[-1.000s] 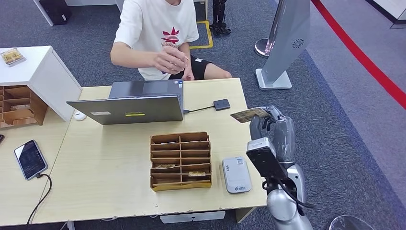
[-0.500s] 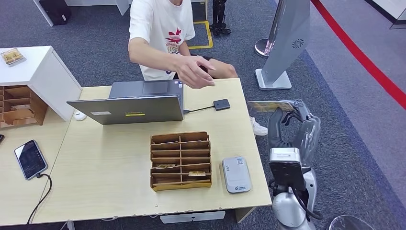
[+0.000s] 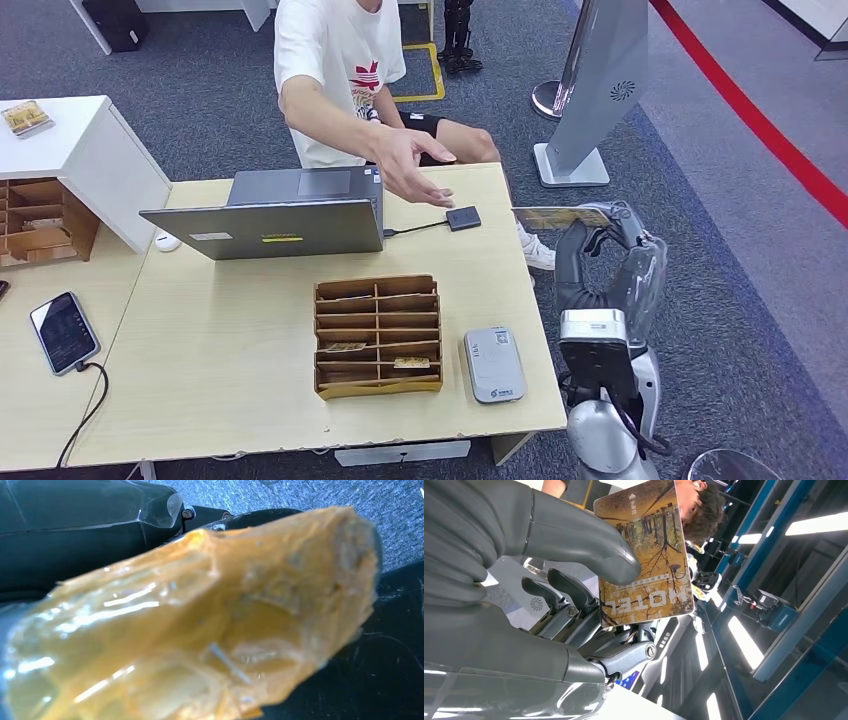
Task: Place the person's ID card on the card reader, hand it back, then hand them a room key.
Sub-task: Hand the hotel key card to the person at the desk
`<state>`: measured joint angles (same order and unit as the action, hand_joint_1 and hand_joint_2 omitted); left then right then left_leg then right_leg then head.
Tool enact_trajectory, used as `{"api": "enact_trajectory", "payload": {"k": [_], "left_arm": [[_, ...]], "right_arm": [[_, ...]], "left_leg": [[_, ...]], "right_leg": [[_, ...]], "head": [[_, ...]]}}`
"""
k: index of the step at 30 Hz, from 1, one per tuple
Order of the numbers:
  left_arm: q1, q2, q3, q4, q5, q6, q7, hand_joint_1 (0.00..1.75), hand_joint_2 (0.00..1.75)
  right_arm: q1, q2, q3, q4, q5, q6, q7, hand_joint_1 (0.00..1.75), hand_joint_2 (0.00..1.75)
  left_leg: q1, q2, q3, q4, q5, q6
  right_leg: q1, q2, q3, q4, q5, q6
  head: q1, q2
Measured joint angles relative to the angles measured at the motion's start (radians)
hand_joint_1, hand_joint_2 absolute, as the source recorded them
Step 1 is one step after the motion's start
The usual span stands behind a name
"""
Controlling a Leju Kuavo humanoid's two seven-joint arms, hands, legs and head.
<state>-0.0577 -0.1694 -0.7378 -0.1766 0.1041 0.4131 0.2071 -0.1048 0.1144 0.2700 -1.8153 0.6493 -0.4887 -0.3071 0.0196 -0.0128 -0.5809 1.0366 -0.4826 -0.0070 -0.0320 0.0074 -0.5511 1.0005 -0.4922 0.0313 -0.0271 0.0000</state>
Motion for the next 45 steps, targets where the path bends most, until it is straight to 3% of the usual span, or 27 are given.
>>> {"api": "enact_trajectory", "payload": {"k": [7,12,17,21,27,45], "left_arm": [[0.000,0.000,0.000,0.000,-0.004,-0.001,0.000,0.00,0.00],[-0.007,0.003,-0.006,0.000,-0.018,-0.031,0.013,0.00,0.00],[-0.027,0.032,-0.008,0.000,-0.002,-0.175,0.014,0.00,0.00],[-0.054,0.083,-0.016,0.000,-0.039,-0.340,-0.010,0.00,0.00],[-0.067,0.026,-0.057,-0.007,-0.136,-0.108,0.071,0.00,0.00],[-0.066,0.010,-0.067,-0.010,-0.146,-0.099,0.071,0.00,0.00]], "right_arm": [[-0.006,0.000,0.004,0.000,0.004,0.009,0.002,1.75,1.75],[-0.084,0.000,0.047,0.028,0.049,0.092,0.052,1.75,1.75],[-0.230,0.003,0.121,0.136,0.065,0.192,0.115,1.75,1.75],[-0.380,0.045,0.207,0.325,0.112,0.283,0.202,1.75,1.75],[-0.467,0.075,0.271,0.501,0.146,0.262,0.244,1.75,1.75],[-0.488,0.076,0.265,0.575,0.153,0.265,0.255,1.75,1.75]], "left_leg": [[0.000,0.000,0.000,0.000,0.000,0.000],[0.000,0.000,0.000,0.000,0.000,0.000],[0.000,0.000,0.000,0.000,0.002,-0.002],[0.000,0.000,0.000,0.000,0.004,-0.003],[0.001,-0.004,-0.003,0.000,0.005,-0.003],[0.001,-0.004,-0.004,0.000,0.005,-0.003]], "right_leg": [[0.000,0.000,0.000,0.000,0.000,0.000],[0.000,0.001,0.000,0.000,0.000,0.000],[0.000,0.001,0.000,0.002,0.001,0.000],[0.000,0.001,-0.002,0.003,0.002,-0.003],[0.000,-0.003,-0.002,0.002,0.003,-0.003],[0.000,-0.003,-0.004,0.002,0.003,-0.003]], "head": [[0.000,0.000],[0.000,0.000],[0.000,0.000],[-0.001,0.000],[0.000,0.000],[0.000,0.000]]}}
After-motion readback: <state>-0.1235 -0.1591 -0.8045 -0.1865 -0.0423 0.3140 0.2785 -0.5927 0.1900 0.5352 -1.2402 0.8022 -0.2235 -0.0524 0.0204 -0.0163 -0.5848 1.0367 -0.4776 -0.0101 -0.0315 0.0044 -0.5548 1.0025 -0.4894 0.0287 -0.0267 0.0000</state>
